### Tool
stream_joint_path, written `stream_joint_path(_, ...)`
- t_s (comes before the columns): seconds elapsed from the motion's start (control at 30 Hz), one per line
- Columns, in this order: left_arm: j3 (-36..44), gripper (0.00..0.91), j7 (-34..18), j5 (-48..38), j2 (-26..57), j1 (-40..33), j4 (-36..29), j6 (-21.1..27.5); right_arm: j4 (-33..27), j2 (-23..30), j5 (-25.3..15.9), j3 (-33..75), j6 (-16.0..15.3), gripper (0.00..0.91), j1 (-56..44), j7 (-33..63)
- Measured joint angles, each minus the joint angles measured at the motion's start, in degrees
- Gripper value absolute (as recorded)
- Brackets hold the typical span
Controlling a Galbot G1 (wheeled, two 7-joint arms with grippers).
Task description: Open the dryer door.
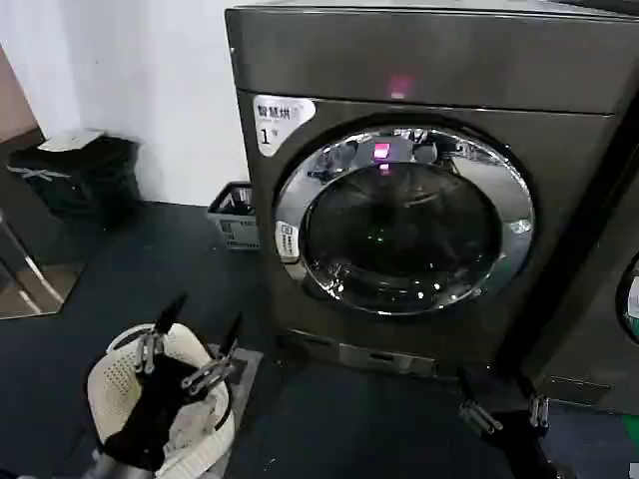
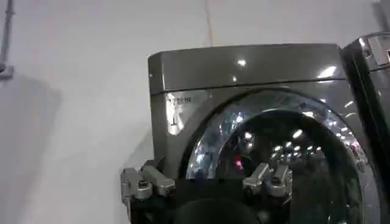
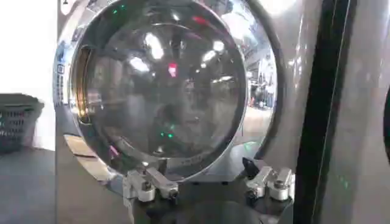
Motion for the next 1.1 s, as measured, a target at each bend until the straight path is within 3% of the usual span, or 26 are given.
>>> stream_joint_path(0.23, 0.3, 0.907, 0.4, -1.0, 0.0, 0.1, 0.0, -0.9, 1.1, -3.1, 3.1, 1.9, -1.7, 0.907, 1.5, -5.8)
stream_joint_path(0.5, 0.8, 0.907, 0.5, -0.8, 0.1, 0.4, 0.0, -0.9, 0.1, -12.4, 11.3, 4.0, -5.5, 0.907, 6.5, -9.5)
stream_joint_path(0.63, 0.4, 0.907, 0.5, -0.8, 1.0, 0.1, 0.4, -1.1, -1.4, -17.7, 15.0, 3.1, -5.9, 0.907, 9.8, -10.9)
stream_joint_path(1.1, -0.7, 0.907, 1.4, 0.7, 1.7, 1.1, 0.5, -2.4, -11.6, -28.6, 16.4, -8.9, -5.5, 0.907, 25.0, -12.9)
